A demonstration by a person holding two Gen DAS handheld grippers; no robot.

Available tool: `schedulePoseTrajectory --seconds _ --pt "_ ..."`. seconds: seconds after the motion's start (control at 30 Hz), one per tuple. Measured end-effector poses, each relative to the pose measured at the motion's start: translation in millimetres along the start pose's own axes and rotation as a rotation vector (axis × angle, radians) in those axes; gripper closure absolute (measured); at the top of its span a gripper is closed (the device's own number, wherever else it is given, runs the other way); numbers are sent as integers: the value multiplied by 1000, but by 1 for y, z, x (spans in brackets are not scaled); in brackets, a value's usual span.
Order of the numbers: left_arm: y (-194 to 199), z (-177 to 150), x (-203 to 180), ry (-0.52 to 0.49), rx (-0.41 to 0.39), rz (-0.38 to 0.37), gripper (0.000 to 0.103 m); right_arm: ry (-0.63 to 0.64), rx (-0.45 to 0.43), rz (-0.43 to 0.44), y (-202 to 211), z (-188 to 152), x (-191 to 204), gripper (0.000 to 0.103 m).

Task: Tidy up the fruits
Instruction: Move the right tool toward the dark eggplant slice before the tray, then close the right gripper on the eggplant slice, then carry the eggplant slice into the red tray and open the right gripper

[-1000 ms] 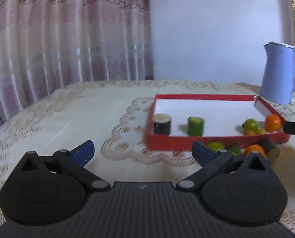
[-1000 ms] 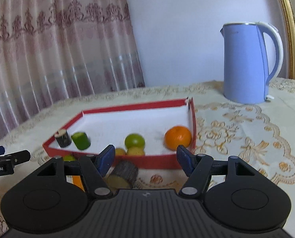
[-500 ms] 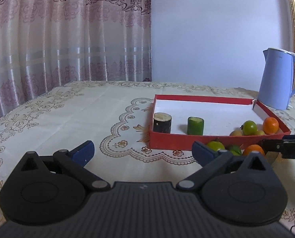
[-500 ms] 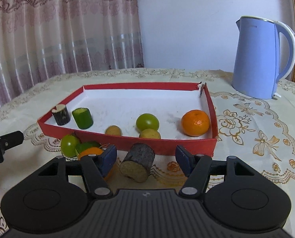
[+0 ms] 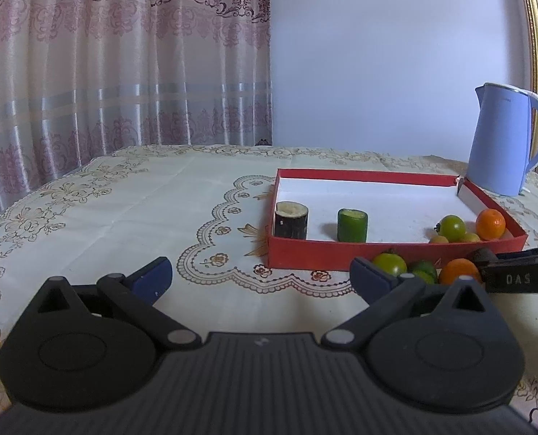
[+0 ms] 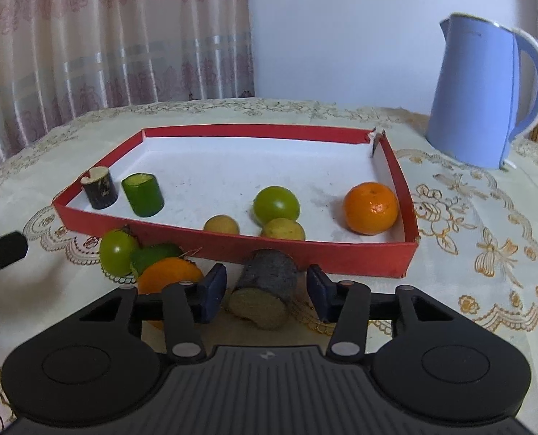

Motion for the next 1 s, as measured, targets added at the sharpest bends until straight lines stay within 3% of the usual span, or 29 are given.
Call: schedulePoseTrajectory --seconds 0.17,0.2,0.57,1.0 --pt "-1 0 -1 -1 -3 -5 0 -47 23 17 -4 -2 -6 57" --pt "0 0 -1 -1 -4 -6 0 -40 22 16 -4 -2 -5 68" --pt "0 0 -1 4 -1 -7 0 -39 -3 -15 1 -1 -6 69" --pt "-2 -1 -1 2 14 -4 0 -39 -127 1 31 4 -10 69"
Point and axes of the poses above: each gripper's, at about its wrist camera, not at the fingertips, and y roughly against the way its jaws point, x to its left, z to its top, the point moved 8 cm from there along -y, roughly the way its jaws point, and after that the axes turned 8 degrees about z, right-handed, at the moved point
